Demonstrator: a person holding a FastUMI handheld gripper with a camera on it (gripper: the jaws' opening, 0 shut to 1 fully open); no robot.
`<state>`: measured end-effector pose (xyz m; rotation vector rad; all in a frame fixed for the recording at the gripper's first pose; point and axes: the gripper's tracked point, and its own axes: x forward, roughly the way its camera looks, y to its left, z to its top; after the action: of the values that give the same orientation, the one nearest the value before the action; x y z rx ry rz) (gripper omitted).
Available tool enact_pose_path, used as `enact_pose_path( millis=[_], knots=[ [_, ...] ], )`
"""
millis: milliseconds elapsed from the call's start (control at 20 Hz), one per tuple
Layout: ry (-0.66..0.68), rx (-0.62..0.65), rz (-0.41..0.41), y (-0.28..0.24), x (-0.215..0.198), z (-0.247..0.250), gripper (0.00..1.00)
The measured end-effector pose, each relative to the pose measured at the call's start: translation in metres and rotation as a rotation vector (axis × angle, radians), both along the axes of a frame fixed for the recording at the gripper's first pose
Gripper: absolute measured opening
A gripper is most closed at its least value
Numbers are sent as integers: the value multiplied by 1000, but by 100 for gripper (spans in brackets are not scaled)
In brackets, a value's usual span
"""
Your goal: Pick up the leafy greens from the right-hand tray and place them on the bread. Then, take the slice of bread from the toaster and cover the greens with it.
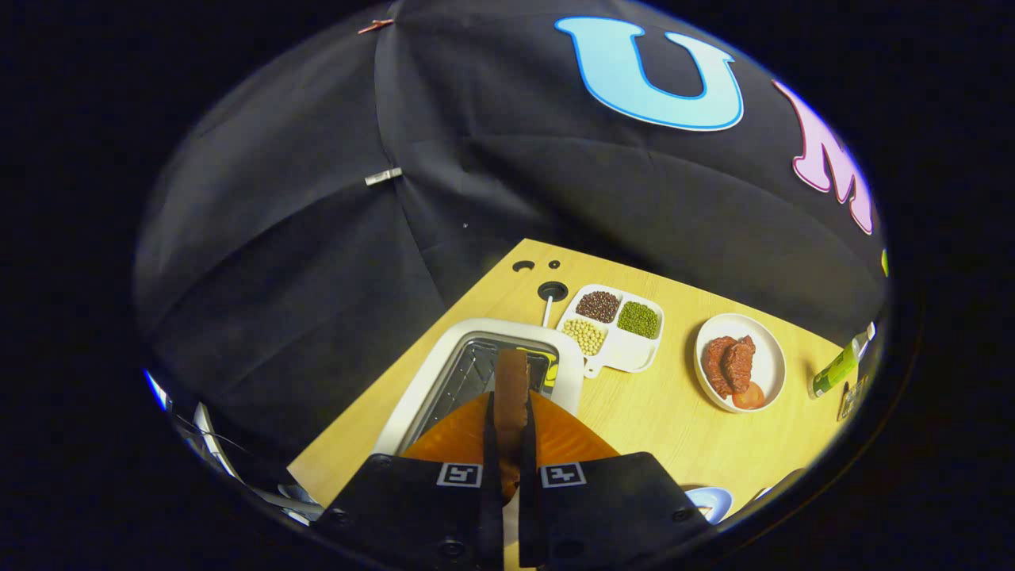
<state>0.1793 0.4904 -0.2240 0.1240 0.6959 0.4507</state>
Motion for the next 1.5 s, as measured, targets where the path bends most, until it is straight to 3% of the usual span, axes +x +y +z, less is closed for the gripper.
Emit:
enact_pose_path(
  millis=[300, 650, 1100, 1350, 1500],
  knots=[
    [-95, 102, -50, -33, -5, 55, 12],
    [-168, 147, -146, -125, -27, 92, 12],
    [-105, 63, -287, -255, -97, 29, 12],
    [-8, 149, -371, -266, -131, -22, 12],
    [29, 168, -377, -259, -140, -51, 12]
  ],
)
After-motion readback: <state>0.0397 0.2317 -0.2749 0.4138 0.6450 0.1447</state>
